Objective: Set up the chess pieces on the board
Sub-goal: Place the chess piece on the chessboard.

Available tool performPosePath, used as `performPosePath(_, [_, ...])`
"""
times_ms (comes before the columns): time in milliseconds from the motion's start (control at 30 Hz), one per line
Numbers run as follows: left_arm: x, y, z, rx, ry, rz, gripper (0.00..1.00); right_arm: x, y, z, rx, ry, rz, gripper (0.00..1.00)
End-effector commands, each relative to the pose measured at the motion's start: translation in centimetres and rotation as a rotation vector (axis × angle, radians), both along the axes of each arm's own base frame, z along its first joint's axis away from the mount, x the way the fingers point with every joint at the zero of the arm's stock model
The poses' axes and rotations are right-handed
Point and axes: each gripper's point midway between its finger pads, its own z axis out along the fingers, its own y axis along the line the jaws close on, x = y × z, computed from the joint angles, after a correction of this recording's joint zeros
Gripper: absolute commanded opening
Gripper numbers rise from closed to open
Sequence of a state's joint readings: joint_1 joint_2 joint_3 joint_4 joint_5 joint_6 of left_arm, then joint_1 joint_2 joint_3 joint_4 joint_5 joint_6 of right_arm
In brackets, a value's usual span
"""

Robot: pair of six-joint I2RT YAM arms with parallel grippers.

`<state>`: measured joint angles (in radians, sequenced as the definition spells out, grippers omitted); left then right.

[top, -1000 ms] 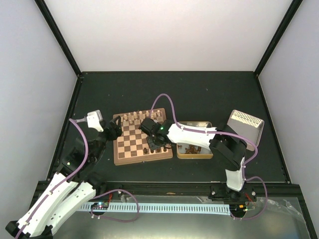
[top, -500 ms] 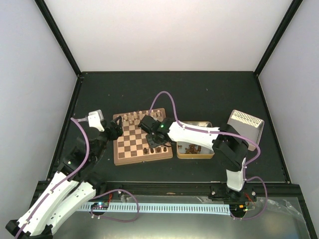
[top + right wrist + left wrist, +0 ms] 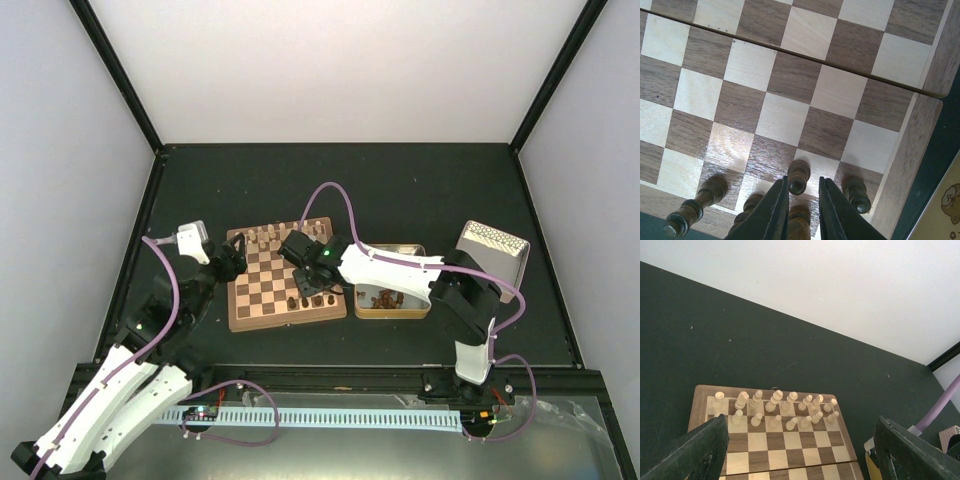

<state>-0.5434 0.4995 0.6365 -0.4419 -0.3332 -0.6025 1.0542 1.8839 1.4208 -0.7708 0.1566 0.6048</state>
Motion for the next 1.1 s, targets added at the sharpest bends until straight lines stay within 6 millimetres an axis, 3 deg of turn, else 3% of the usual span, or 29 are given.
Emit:
performPosePath(0, [0.0,0.1,0.2,0.001,0.002,-0.003,0.81,0.4,0.3,0.6,0.006,-0.025,-0.004,0.18])
performPosePath(100, [-0.1,0.0,0.2,0.001,0.001,-0.006,0.81,0.5,0.7,0.8,0.012,-0.03,0.003,0.21])
performPosePath(267, [-0.1,0.0,0.1,0.003,0.003,-0.007,0.81,0.5,0.7,-0.5,-0.023,-0.014,0.018,0.25])
performPosePath(500, [-0.1,0.0,0.0,0.004,0.008,-0.008,0.81,0.5,0.3,-2.1,-0.066,0.0,0.019,0.23])
performPosePath(767, [-0.1,0.0,-0.1,0.004,0.008,-0.008,0.81,0.6,-0.6,-2.4,-0.098,-0.01,-0.002,0.2])
performPosePath(900, [-0.1,0.0,-0.1,0.004,0.008,-0.009,0.81,0.5,-0.6,-2.2,-0.092,-0.008,0.004,0.2])
performPosePath(1067, [0.0,-0.1,0.1,0.0,0.003,-0.012,0.81,0.4,0.3,-0.3,-0.026,-0.016,0.015,0.22])
